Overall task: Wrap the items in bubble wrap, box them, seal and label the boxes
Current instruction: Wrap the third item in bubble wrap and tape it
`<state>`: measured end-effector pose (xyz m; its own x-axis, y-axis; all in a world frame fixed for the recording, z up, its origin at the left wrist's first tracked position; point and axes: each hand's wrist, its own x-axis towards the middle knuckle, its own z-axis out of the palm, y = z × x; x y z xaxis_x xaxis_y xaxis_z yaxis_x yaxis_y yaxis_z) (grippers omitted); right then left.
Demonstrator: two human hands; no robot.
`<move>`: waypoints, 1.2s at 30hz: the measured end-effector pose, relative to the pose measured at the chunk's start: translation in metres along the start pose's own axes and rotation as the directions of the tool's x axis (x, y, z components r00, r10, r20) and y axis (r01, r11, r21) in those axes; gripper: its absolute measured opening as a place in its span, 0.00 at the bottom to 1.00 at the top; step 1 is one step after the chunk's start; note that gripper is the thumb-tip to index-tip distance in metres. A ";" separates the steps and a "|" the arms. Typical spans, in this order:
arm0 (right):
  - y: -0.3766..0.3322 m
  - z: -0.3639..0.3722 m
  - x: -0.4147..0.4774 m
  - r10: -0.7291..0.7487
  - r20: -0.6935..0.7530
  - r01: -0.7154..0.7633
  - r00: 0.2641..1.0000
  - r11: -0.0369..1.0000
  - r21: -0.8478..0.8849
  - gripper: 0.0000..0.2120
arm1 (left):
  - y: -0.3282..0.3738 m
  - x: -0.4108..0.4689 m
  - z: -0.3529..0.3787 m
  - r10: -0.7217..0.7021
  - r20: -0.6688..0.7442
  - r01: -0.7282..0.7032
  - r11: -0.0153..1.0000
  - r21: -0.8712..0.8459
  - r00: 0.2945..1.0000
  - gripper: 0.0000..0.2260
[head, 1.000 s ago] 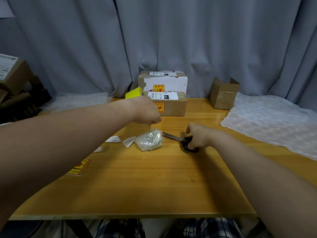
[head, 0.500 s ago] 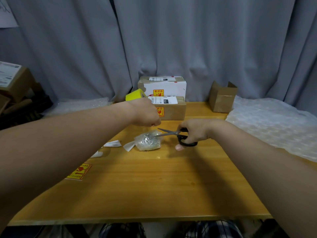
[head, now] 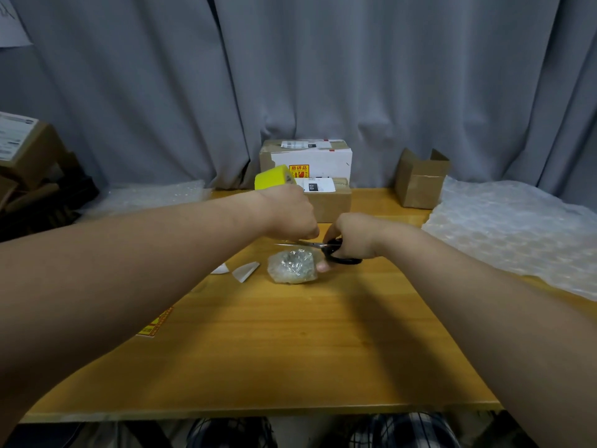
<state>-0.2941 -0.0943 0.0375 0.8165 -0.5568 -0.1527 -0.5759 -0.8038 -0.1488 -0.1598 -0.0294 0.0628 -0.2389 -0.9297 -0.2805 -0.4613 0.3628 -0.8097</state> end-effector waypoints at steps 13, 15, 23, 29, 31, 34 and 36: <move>0.005 0.008 0.004 -0.045 -0.114 0.030 0.992 0.992 -0.123 0.07 | 0.000 0.002 0.011 -0.068 -0.026 0.066 0.993 -0.096 0.997 0.09; 0.005 0.010 0.004 -0.044 -0.113 0.030 0.993 0.992 -0.122 0.07 | 0.001 0.001 0.012 -0.083 -0.015 0.082 0.993 -0.086 0.996 0.10; 0.008 0.015 0.010 -0.026 -0.085 0.013 0.996 0.989 -0.149 0.05 | 0.008 -0.003 0.007 -0.116 0.003 0.115 0.993 0.018 0.993 0.17; 0.022 0.024 0.013 0.052 0.000 -0.052 0.999 0.999 -0.012 0.13 | -0.026 -0.020 0.004 -0.264 -0.100 0.238 0.947 -0.215 0.959 0.10; 0.025 0.020 0.013 0.081 0.056 -0.083 0.995 0.996 0.028 0.25 | -0.029 -0.024 0.011 -0.350 -0.114 0.240 0.811 -0.533 0.930 0.07; 0.029 0.013 0.013 0.047 -0.005 -0.047 0.999 0.998 -0.030 0.22 | -0.015 -0.030 0.020 -0.468 -0.025 0.211 0.446 -0.870 0.883 0.05; 0.032 0.010 0.013 0.056 -0.020 -0.057 0.998 0.995 -0.087 0.22 | -0.004 -0.032 0.025 -0.554 -0.001 0.170 0.258 -0.951 0.833 0.04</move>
<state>-0.3024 -0.1248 0.0207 0.7836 -0.6048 -0.1417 -0.6162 -0.7857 -0.0538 -0.1289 -0.0025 0.0618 0.0558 -0.9750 0.2153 -0.9723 -0.0040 0.2339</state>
